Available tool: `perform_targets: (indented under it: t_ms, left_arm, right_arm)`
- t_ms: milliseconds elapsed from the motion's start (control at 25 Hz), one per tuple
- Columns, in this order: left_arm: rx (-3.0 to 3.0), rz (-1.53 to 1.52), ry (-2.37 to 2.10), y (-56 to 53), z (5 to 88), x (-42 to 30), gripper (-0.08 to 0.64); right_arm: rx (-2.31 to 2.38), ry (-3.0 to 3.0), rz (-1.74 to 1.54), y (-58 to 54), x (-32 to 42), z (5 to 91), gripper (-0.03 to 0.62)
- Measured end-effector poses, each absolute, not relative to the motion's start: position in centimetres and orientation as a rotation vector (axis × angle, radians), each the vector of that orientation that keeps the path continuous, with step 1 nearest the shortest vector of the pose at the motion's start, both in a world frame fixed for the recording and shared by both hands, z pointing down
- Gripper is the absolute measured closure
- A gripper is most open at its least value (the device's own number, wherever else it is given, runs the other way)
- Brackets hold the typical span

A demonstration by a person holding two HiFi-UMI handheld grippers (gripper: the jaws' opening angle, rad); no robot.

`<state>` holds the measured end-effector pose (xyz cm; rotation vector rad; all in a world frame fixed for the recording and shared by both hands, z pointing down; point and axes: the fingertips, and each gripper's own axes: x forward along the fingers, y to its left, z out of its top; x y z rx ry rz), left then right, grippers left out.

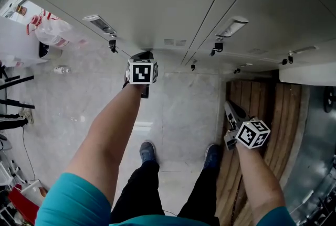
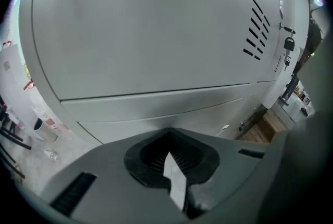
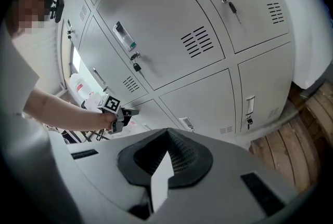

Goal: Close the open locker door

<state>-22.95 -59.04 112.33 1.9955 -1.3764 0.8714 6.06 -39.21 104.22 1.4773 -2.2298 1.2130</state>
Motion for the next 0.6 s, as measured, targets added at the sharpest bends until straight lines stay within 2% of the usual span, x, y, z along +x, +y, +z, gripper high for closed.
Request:
perform_targets:
  t_ms: [600]
  left_arm:
    - [1.959,0.867,-1.396,-58.8,111.9,-23.03,0.56]
  right_arm:
    - [1.45,-2.248,1.209,-38.79,5.39,103.7,0.601]
